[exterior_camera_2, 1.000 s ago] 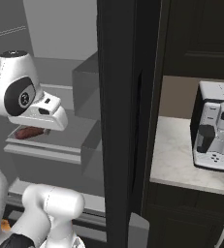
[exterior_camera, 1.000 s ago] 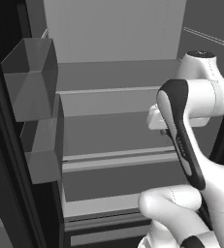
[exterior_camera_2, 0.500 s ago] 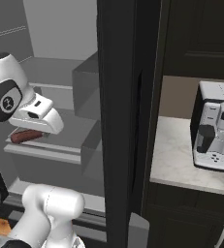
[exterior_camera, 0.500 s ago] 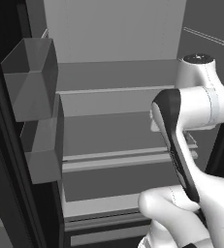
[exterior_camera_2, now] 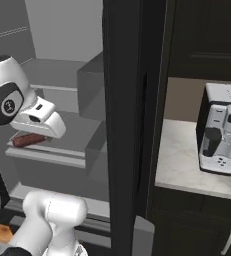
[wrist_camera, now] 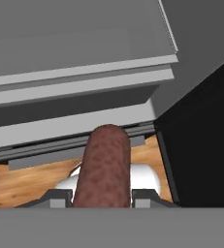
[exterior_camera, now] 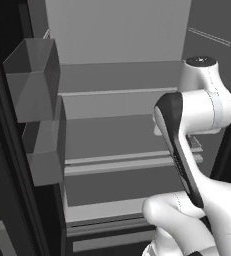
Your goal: Retrieve the sausage and cheese from the fridge and place them on the cutting board on the counter.
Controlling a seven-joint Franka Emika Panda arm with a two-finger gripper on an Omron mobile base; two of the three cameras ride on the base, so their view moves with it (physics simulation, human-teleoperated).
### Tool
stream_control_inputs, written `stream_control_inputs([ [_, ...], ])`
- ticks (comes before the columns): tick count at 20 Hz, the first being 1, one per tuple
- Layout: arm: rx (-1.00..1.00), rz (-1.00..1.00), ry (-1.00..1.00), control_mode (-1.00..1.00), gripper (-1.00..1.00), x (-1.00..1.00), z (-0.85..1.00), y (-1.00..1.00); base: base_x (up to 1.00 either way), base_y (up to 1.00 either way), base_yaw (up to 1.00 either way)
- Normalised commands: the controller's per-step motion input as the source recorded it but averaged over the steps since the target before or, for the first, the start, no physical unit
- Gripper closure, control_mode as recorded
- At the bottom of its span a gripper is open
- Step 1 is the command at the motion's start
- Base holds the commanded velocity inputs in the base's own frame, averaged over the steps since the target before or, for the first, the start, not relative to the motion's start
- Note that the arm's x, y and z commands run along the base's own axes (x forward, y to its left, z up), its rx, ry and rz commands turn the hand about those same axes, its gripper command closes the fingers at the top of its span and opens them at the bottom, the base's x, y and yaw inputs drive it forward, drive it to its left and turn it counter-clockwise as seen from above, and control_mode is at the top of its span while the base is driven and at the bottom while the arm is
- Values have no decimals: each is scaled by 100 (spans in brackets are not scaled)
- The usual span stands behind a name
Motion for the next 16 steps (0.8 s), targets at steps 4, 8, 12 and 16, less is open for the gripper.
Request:
stream_control_inputs([
  [4,0,0,0,100,100,0,0,0,-93,33,9],
  [8,0,0,0,100,100,0,0,0,-98,78,20],
  [12,0,0,0,100,100,0,0,0,-57,98,68],
  [16,0,0,0,100,100,0,0,0,-38,65,93],
])
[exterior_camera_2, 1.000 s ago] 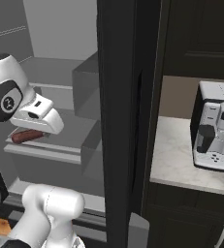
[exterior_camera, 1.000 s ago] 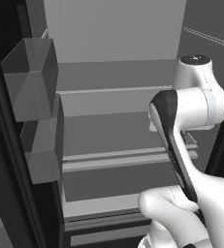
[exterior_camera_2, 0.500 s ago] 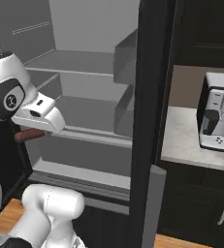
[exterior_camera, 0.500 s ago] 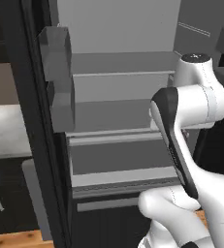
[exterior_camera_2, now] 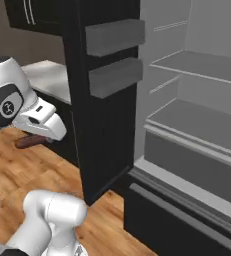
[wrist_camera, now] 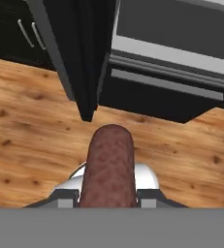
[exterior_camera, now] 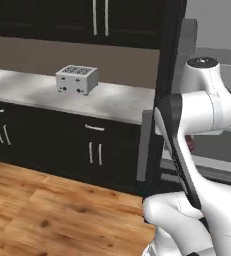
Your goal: Retrieve the sausage and cheese from the fridge and place them on the cutting board on the counter.
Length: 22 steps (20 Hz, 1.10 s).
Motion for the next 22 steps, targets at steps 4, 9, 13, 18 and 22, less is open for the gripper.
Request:
stream_control_inputs([
  [4,0,0,0,100,100,0,0,0,-33,53,100],
  [9,0,0,0,100,100,0,0,0,-31,62,99],
  [13,0,0,0,100,100,0,0,0,-23,59,99],
  [18,0,0,0,100,100,0,0,0,-14,77,86],
  [22,0,0,0,100,100,0,0,0,-1,100,40],
])
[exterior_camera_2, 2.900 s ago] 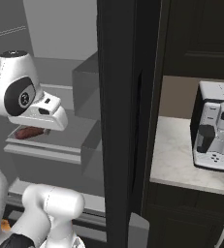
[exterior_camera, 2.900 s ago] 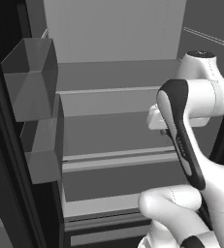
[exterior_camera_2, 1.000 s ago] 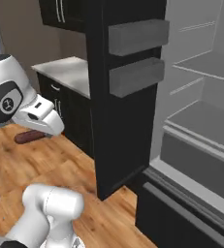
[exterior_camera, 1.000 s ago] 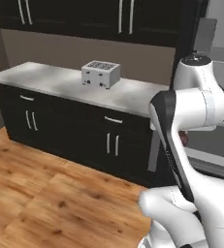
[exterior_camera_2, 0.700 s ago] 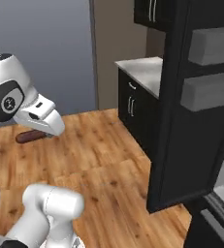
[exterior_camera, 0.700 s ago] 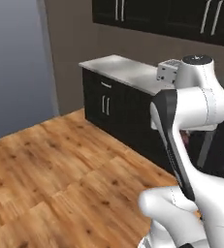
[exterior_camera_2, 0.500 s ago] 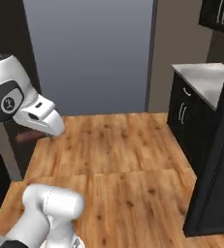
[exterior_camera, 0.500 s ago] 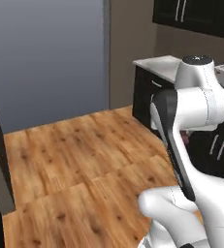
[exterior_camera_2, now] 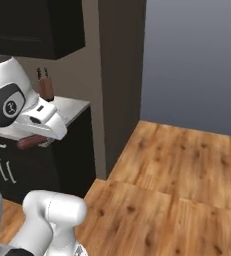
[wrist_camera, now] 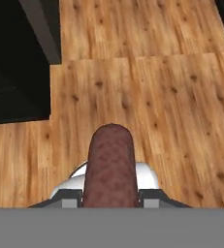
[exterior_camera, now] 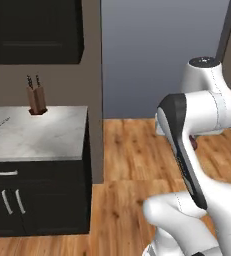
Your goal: Retrieve the sausage and cheese from the fridge and place them on the cutting board on the counter.
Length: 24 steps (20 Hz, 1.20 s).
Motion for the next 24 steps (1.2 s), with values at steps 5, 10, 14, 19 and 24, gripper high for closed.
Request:
stream_control_inputs([
  [5,0,0,0,100,100,0,0,0,64,100,2],
  [10,0,0,0,100,100,0,0,0,63,100,0],
  [14,0,0,0,100,100,0,0,0,26,100,0],
  [19,0,0,0,100,100,0,0,0,7,100,0],
  [24,0,0,0,100,100,0,0,0,17,100,0],
])
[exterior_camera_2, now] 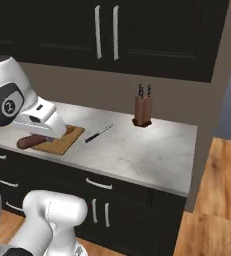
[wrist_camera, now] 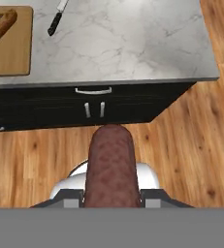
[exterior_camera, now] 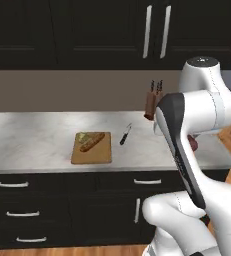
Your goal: Retrieve the sausage and cheese from the fridge and place them on the cutting board on the counter.
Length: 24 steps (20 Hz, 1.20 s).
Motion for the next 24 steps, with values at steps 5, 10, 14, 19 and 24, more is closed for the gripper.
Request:
stream_control_inputs([
  [5,0,0,0,100,100,0,0,0,42,100,0],
  [10,0,0,0,100,100,0,0,0,55,100,-2],
  [14,0,0,0,100,100,0,0,0,68,80,-3],
  [19,0,0,0,100,100,0,0,0,76,33,-9],
  [24,0,0,0,100,100,0,0,0,83,-6,-6],
])
